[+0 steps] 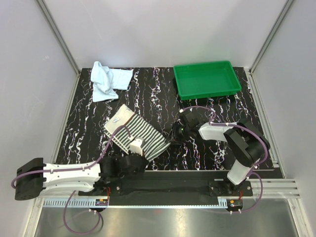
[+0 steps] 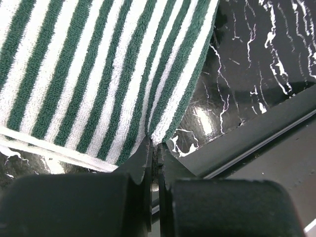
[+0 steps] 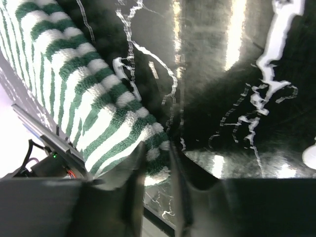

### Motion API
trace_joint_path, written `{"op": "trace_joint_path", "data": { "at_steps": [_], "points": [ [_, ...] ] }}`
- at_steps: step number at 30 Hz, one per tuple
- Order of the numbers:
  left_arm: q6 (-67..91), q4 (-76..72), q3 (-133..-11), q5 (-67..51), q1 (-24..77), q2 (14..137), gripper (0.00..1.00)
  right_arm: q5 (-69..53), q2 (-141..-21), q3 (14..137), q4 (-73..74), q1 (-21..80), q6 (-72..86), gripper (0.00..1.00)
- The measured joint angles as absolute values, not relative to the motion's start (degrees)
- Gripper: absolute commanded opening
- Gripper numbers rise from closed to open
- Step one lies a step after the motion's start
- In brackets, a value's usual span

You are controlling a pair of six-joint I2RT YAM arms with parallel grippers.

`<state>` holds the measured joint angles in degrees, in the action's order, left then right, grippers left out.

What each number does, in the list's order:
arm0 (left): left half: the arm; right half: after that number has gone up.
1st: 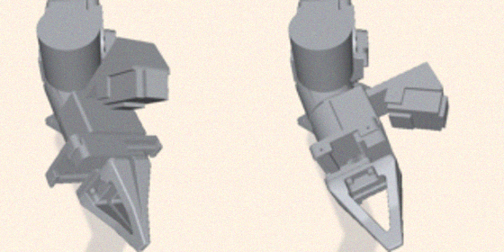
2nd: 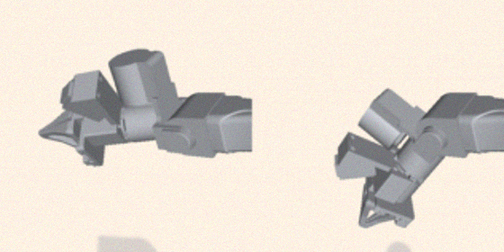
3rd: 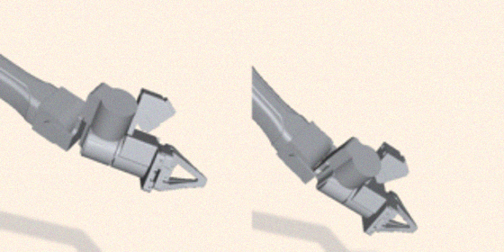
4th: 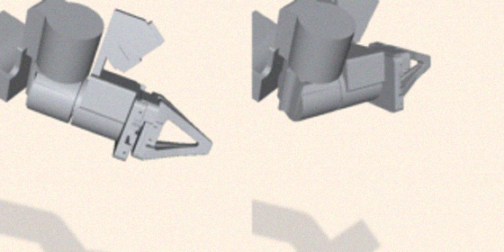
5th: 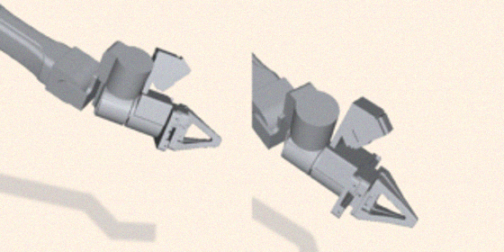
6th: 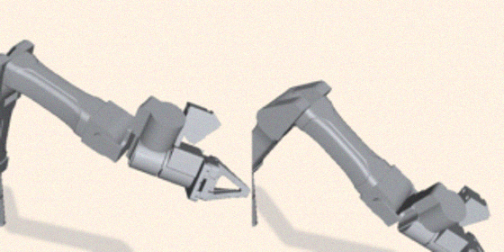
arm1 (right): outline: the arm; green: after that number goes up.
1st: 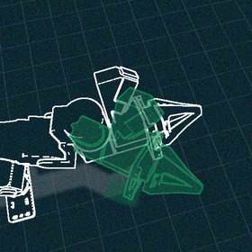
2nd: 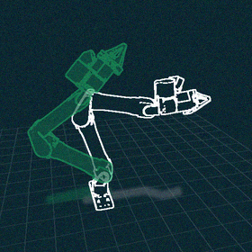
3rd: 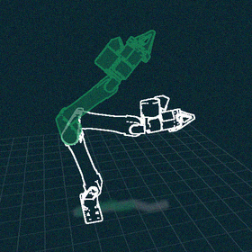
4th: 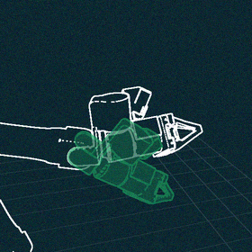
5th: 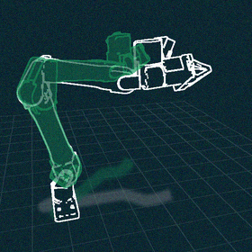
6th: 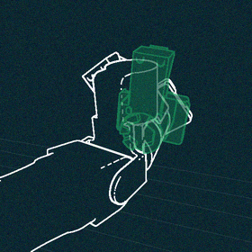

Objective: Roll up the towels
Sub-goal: Roll the towel

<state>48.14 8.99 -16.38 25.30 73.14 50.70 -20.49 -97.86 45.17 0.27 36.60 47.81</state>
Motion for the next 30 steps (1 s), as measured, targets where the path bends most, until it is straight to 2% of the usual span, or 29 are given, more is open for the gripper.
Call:
{"op": "trace_joint_path", "data": {
  "at_steps": [6,7,8,13,18,26,30],
  "points": [
    [48.7,9.3,-16.3,25.3,73.1,50.3,0.00,-19.6,-97.0,44.6,2.6,36.7,47.5,0.12],
    [48.9,9.2,-16.3,25.2,73.1,50.4,0.00,-19.2,-96.5,44.8,4.1,36.7,47.1,0.02],
    [49.3,9.1,-16.3,25.1,73.1,50.4,0.00,-18.6,-95.7,45.3,6.6,36.8,46.3,0.00],
    [52.9,9.0,-16.8,24.5,73.1,50.3,0.00,-14.3,-92.5,52.6,24.5,37.2,41.9,0.00],
    [57.1,9.3,-19.0,23.5,73.1,50.7,0.00,-12.0,-92.5,60.8,36.5,37.3,37.4,0.00],
    [64.4,2.8,-14.1,19.5,70.1,50.9,0.00,-11.8,-101.3,70.4,45.6,37.4,33.6,0.00],
    [66.3,-4.1,-7.9,14.0,63.6,49.1,0.00,-12.8,-105.9,73.3,48.0,37.5,32.8,0.09]
  ]
}}
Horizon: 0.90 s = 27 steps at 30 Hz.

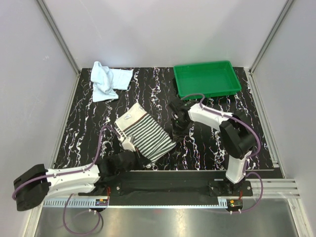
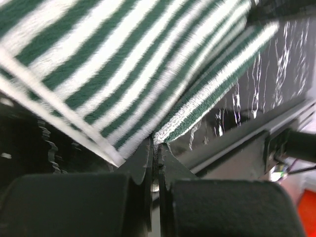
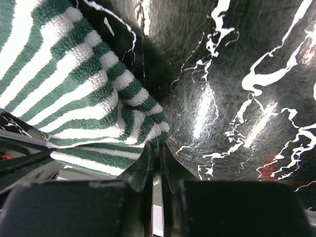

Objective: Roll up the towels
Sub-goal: Roll the towel

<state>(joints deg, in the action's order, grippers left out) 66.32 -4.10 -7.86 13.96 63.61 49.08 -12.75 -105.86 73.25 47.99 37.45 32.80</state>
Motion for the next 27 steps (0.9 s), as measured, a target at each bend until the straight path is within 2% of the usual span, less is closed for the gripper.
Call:
{"op": "trace_joint_path", "data": {
  "at_steps": [7,11,17,19,22,25,27],
  "points": [
    [64.8,-8.0,-6.9,5.9,55.5,49.3,0.00,-9.9,-107.1,76.6,51.0,36.8,31.6,0.20],
    [63.9,-9.0,-5.0,1.4,51.0,50.4,0.00,-5.0,-107.2,76.6,52.8,33.6,30.5,0.37],
    [63.8,-11.3,-4.9,-3.0,48.3,52.6,0.00,-0.5,-106.9,76.6,53.2,31.7,30.5,0.40],
    [64.1,-12.1,-4.9,-4.2,47.7,53.5,0.00,1.0,-105.2,75.9,52.1,31.8,31.4,0.46],
    [64.5,-13.9,-4.9,-6.3,46.4,55.4,0.00,0.3,-97.1,71.2,46.3,31.8,32.3,0.57],
    [64.8,-16.0,-4.9,-9.0,44.6,57.6,0.00,-2.8,-84.1,62.2,37.5,31.8,33.5,0.59],
    [65.1,-17.5,-4.9,-10.8,43.5,58.9,0.00,-5.5,-75.7,55.4,31.4,31.8,34.7,0.55]
  ]
}}
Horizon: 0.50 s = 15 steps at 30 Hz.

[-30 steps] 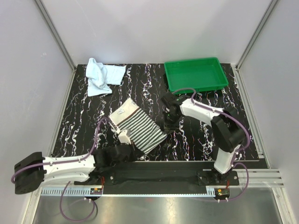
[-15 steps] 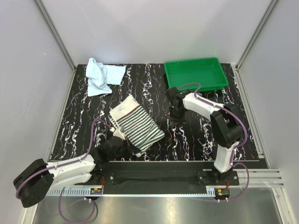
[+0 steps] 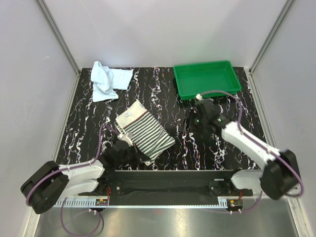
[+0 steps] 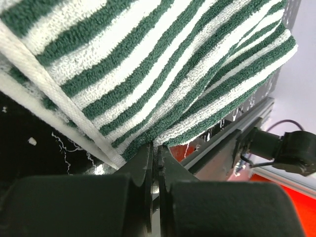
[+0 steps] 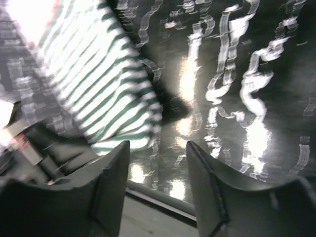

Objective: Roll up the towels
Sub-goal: Roll the towel

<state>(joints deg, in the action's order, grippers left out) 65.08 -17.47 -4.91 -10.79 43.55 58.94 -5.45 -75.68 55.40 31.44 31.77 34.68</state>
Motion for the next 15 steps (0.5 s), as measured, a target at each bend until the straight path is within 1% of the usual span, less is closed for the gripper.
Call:
{"op": "trace_joint_path", "data": {
  "at_steps": [2,4,5,8,9,10,11,13,14,15],
  "points": [
    [65.2,-18.6,-4.9,-12.4,42.6,60.1,0.00,-8.3,-68.6,47.5,24.8,31.8,36.6,0.44],
    [65.3,-19.1,-4.9,-13.5,42.0,60.6,0.00,-11.1,-65.6,40.9,18.3,31.9,39.1,0.39],
    [65.2,-19.2,-4.9,-13.9,41.7,60.8,0.00,-12.4,-65.3,37.8,15.4,32.1,40.2,0.34],
    [65.2,-19.1,-5.1,-14.9,41.1,60.9,0.00,-14.7,-67.9,30.7,8.6,33.5,43.1,0.27],
    [65.2,-18.9,-5.2,-15.1,40.9,60.9,0.00,-15.0,-68.9,29.6,7.2,34.0,43.7,0.30],
    [65.2,-18.8,-5.2,-15.3,40.8,60.9,0.00,-15.6,-70.4,28.6,5.6,34.4,44.3,0.37],
    [65.1,-18.7,-5.3,-15.3,40.8,61.0,0.00,-15.9,-71.7,28.0,4.1,34.8,44.8,0.63],
    [64.9,-18.2,-5.6,-15.5,40.8,61.0,0.00,-16.1,-73.4,27.7,1.1,35.3,45.5,0.78],
    [64.9,-18.0,-5.7,-15.5,40.7,61.0,0.00,-16.0,-73.6,27.5,-0.2,35.4,45.6,0.82],
    [64.8,-17.9,-5.7,-15.5,40.6,61.0,0.00,-15.9,-73.5,27.2,-1.8,35.4,45.6,0.84]
  ]
}}
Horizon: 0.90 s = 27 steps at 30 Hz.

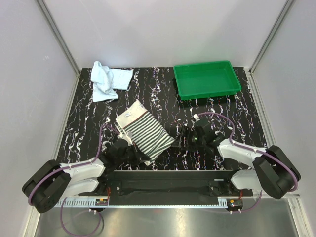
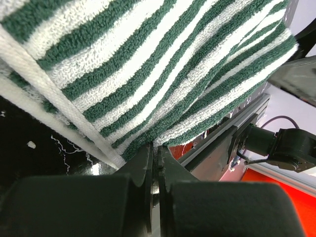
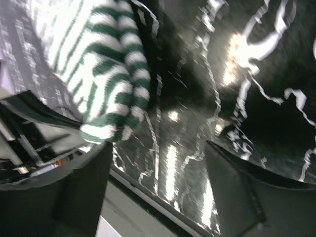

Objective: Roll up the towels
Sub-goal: Roll the towel

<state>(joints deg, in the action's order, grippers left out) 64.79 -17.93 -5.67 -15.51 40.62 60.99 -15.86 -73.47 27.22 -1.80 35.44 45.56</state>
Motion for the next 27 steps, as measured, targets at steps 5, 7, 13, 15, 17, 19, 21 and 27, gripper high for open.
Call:
{"op": "trace_joint_path", "data": {
  "at_steps": [5,7,13,15,17,19,21,27],
  "points": [
    [64.3,-17.5,-5.9,-15.7,40.5,61.0,0.00,-14.3,-70.1,25.1,-6.3,35.5,46.0,0.89],
    [64.0,-17.4,-5.9,-15.7,40.5,61.0,0.00,-14.0,-69.1,25.2,-6.9,35.5,46.0,0.89],
    [63.2,-17.3,-6.0,-15.6,40.5,61.0,0.00,-14.0,-76.0,31.8,-6.1,35.5,44.2,0.82],
    [63.0,-17.3,-6.1,-15.6,40.5,61.0,0.00,-14.0,-81.4,35.6,-5.5,35.5,43.4,0.67],
    [62.9,-17.1,-6.2,-15.6,40.5,61.0,0.00,-13.7,-83.6,36.9,-4.5,35.5,43.0,0.57],
    [62.9,-17.1,-6.2,-15.6,40.5,61.0,0.00,-12.9,-85.6,38.4,-2.3,35.6,41.9,0.49],
    [62.8,-17.1,-6.2,-15.6,40.5,61.0,0.00,-11.8,-86.5,40.0,1.1,35.6,41.1,0.32],
    [62.7,-17.1,-6.2,-15.6,40.5,61.0,0.00,-6.3,-87.4,49.9,15.0,35.6,36.5,0.05]
  ]
}}
